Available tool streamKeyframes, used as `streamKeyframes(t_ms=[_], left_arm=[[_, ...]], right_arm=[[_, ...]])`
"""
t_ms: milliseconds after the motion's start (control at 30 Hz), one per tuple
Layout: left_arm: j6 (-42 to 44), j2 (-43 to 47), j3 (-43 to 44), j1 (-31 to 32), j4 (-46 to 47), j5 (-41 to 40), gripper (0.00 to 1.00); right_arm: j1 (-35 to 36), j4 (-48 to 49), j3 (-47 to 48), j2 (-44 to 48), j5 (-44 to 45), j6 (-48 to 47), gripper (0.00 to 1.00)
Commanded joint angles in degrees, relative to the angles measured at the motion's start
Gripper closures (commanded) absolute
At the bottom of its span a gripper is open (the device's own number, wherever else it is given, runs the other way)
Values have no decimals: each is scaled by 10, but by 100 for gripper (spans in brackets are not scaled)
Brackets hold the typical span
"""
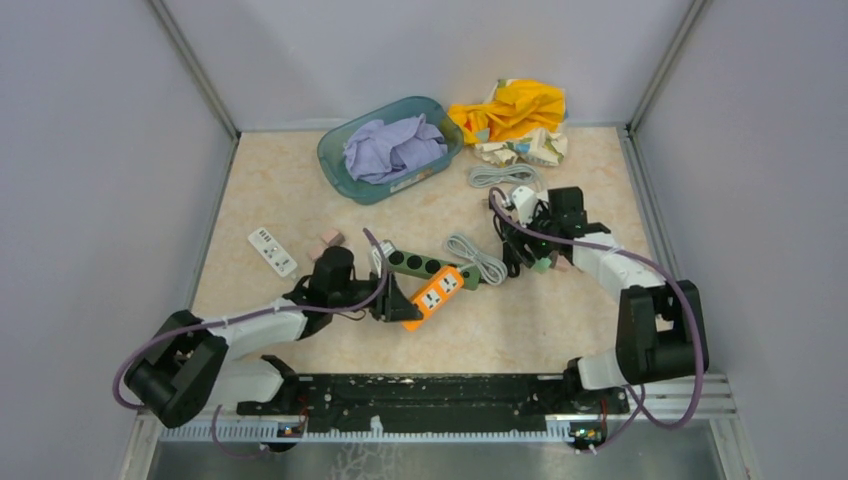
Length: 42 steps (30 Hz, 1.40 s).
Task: Pull the plug off the socket
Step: Place the plug at the center of the board, then place the socket at the center of the board.
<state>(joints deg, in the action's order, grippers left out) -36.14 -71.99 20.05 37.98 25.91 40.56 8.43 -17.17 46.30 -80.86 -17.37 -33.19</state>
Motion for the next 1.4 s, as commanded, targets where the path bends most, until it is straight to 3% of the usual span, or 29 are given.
streamKeyframes(t_ms=[0, 667, 1033, 1367], left_arm=[[25, 46, 31, -32, -38, -20, 100], [51, 261, 92, -154, -208, -165, 100], [51, 268, 125, -253, -255, -177, 100], [-5, 248, 108, -382, -208, -115, 100]], right_arm=[[-3, 22, 28, 44, -13, 12, 31], [-3, 26, 13, 110, -122, -20, 25], [-3, 24, 12, 111, -129, -22, 24], [-3, 20, 12, 112, -134, -31, 23]])
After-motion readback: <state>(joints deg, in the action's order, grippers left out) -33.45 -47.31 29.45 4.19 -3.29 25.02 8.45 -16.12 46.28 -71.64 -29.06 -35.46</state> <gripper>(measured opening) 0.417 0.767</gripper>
